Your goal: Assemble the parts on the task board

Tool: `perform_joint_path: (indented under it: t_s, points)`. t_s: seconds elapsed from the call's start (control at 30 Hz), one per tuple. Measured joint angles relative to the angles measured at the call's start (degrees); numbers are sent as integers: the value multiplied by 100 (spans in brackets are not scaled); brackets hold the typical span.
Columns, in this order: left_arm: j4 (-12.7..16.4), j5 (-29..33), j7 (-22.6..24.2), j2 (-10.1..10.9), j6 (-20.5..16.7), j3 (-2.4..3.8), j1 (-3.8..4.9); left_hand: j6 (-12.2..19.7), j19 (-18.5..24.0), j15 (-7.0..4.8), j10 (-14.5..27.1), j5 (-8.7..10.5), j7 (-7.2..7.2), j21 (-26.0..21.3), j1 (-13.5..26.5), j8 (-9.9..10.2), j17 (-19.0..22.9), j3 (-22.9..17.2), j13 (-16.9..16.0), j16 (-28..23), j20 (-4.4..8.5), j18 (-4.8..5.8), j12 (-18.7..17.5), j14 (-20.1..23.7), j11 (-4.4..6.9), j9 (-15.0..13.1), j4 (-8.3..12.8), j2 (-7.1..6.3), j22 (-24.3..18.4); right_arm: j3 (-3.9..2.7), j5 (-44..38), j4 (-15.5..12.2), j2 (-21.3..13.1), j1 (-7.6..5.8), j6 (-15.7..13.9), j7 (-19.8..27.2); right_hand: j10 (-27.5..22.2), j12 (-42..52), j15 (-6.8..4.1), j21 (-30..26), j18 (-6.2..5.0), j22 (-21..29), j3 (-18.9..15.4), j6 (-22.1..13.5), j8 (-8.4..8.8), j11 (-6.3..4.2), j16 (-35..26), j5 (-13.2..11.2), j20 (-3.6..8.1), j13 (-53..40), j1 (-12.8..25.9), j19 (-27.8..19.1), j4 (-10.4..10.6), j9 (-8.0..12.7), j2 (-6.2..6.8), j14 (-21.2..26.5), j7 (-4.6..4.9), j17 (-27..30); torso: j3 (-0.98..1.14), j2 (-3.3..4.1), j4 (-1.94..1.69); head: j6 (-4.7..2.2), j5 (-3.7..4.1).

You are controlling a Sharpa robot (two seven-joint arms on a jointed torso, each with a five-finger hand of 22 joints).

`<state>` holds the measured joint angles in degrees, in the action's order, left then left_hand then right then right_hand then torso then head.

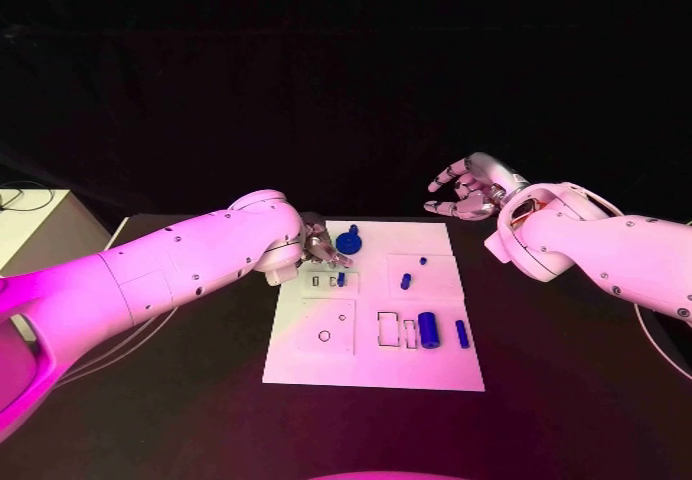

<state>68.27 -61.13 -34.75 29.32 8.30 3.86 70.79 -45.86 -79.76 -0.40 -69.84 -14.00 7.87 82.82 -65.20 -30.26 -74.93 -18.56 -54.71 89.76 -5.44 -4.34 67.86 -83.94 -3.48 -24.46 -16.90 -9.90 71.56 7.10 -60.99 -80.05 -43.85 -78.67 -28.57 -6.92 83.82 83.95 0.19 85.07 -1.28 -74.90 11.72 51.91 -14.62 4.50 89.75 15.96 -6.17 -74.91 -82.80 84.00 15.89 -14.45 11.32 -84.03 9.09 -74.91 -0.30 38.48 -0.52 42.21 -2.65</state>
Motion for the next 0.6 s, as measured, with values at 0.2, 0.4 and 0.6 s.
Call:
perform_joint_path:
  t_s: [0.2, 0.4, 0.6]
  points:
    - [-113, -49, -43, -88, 183, -6, 8, 0, 0, 0, 0, 0, 0, 0, 22, 0, 0, 14, 0, 0, 0, 0, 0, 0, 0, -15, 14, 22, 9, -1, 3, 5, 1, 0, 1, -26, 0, 0, 0, 0, 0, 0, 0, 0, 0, 0, 0, 0, 0, 0, 0, 0, 0, 0, 0, 0, 0, 0, -1, 3, -1, 14, 23]
    - [-224, -86, -77, -187, 351, -29, 9, 0, 0, 0, 0, 0, 0, 0, 23, -36, 1, 29, 21, 0, 0, -1, 0, 0, 0, -30, -1, 23, 16, -3, 4, 8, -1, 0, 5, -50, 0, 0, 0, 0, 0, -5, 0, 0, 0, 0, 0, 0, 0, 1, 0, 0, 0, 0, 0, 0, 0, 0, -7, 9, -7, 25, 34]
    - [-286, -103, -92, -241, 455, -54, 9, -22, 1, 0, 2, 0, -21, 0, 45, -84, 1, 29, 25, 0, 0, 0, 0, 0, 2, -61, -1, 46, 15, -4, 4, 11, 4, -1, 10, -63, 0, 0, 0, 0, 0, -4, 16, 0, 0, 0, 0, 0, 0, 1, 0, 0, 16, 1, 0, 0, 0, 0, -10, 14, -7, 46, 27]
